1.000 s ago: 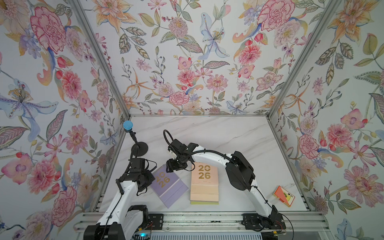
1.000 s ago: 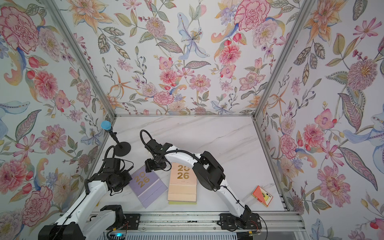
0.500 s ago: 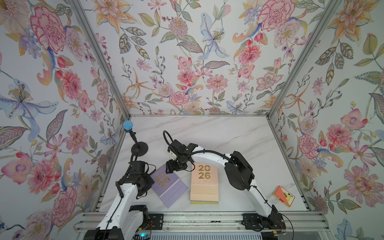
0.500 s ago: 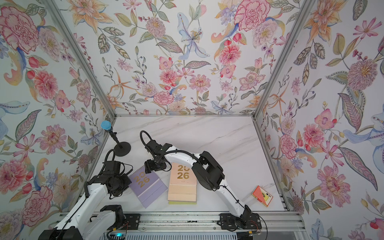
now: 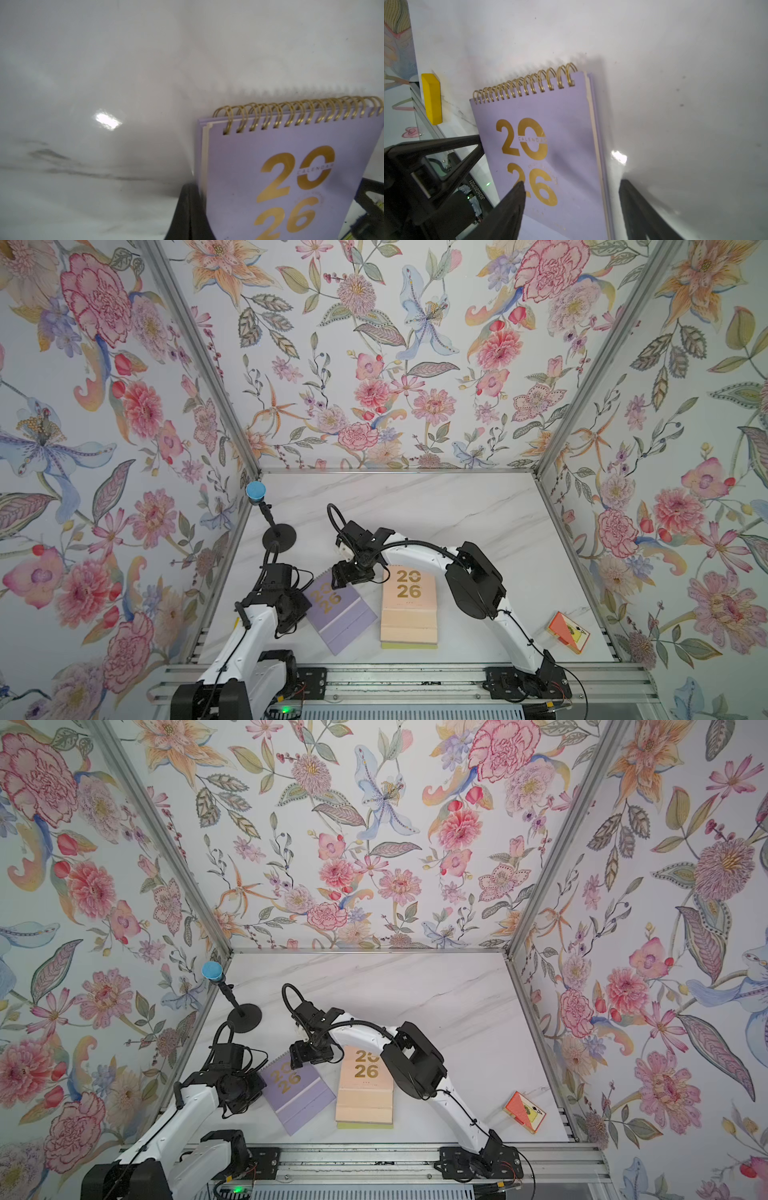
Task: Stack the calendars
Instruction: Pick up the calendar at the center of the board.
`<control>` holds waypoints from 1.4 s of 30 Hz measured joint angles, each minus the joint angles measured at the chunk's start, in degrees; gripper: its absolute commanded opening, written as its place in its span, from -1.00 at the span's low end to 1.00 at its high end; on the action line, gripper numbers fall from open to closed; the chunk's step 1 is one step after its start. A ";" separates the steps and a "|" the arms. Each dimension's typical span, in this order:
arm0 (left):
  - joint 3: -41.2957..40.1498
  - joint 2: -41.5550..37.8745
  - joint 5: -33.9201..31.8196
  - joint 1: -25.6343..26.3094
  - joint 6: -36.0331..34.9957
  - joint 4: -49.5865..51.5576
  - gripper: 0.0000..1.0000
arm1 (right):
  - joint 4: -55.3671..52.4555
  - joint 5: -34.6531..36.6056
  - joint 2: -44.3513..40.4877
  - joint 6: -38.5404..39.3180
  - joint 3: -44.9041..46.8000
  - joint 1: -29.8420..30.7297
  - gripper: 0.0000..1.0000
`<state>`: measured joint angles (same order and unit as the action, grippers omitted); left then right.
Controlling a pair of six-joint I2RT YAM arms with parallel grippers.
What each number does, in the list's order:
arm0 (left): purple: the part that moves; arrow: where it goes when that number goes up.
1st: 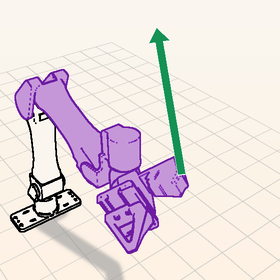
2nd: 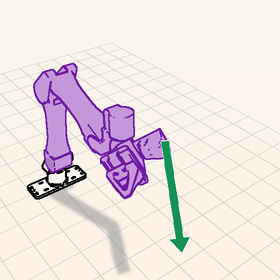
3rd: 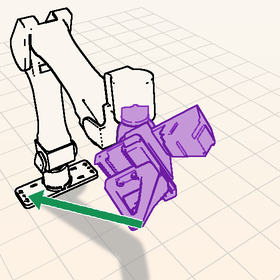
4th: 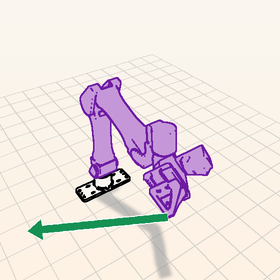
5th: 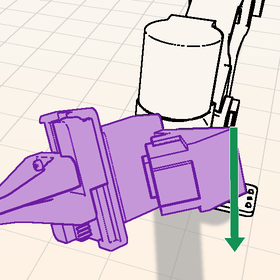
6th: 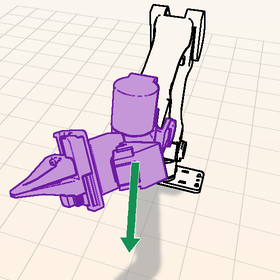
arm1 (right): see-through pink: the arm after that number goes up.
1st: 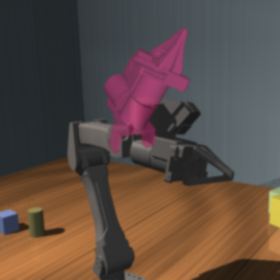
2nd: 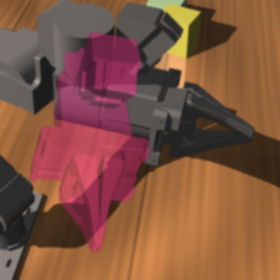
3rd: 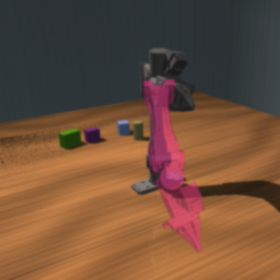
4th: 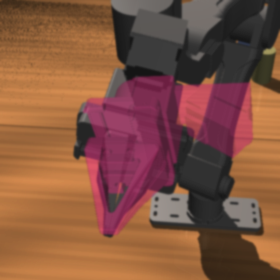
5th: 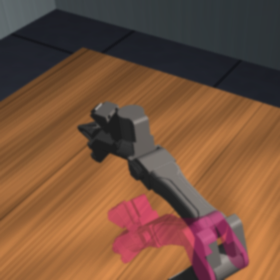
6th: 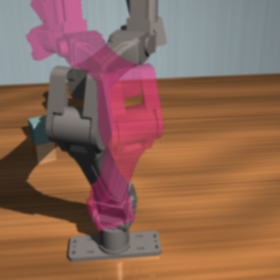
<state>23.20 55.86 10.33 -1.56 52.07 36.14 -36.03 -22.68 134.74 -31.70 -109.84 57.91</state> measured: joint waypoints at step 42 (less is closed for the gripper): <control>9.27 8.41 5.60 -5.18 -6.23 -7.32 -1.00 | 31.28 -10.86 -14.73 -13.90 23.63 -4.33 -0.97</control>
<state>32.47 64.27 15.92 -6.74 45.84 28.82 -4.75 -33.54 120.01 -45.60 -86.21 53.58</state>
